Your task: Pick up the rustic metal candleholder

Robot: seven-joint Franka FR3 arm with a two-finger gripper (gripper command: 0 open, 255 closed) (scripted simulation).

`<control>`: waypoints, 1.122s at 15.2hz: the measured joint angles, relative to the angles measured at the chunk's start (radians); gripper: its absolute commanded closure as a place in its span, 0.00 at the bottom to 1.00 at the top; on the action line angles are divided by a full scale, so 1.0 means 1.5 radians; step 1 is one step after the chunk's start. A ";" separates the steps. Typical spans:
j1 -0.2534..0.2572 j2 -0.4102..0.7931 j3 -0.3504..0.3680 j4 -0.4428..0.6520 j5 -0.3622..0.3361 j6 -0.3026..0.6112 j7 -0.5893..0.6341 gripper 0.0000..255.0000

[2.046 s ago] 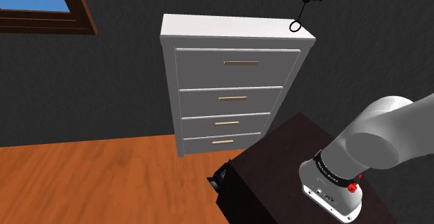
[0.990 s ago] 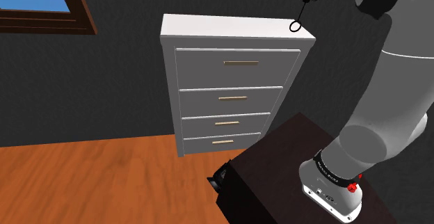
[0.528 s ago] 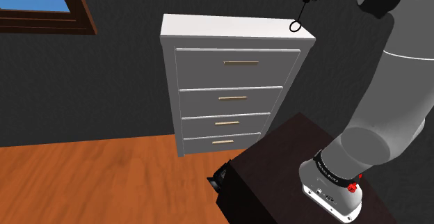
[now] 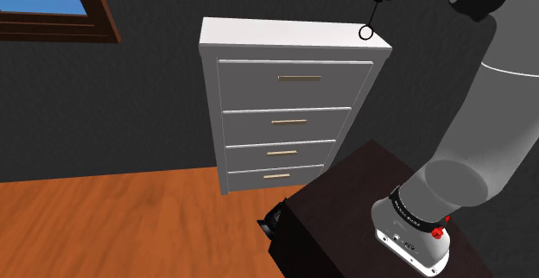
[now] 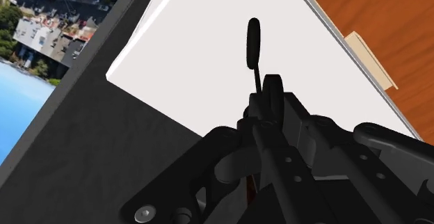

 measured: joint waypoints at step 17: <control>-0.159 0.142 0.021 0.305 0.122 -0.232 0.035 1.00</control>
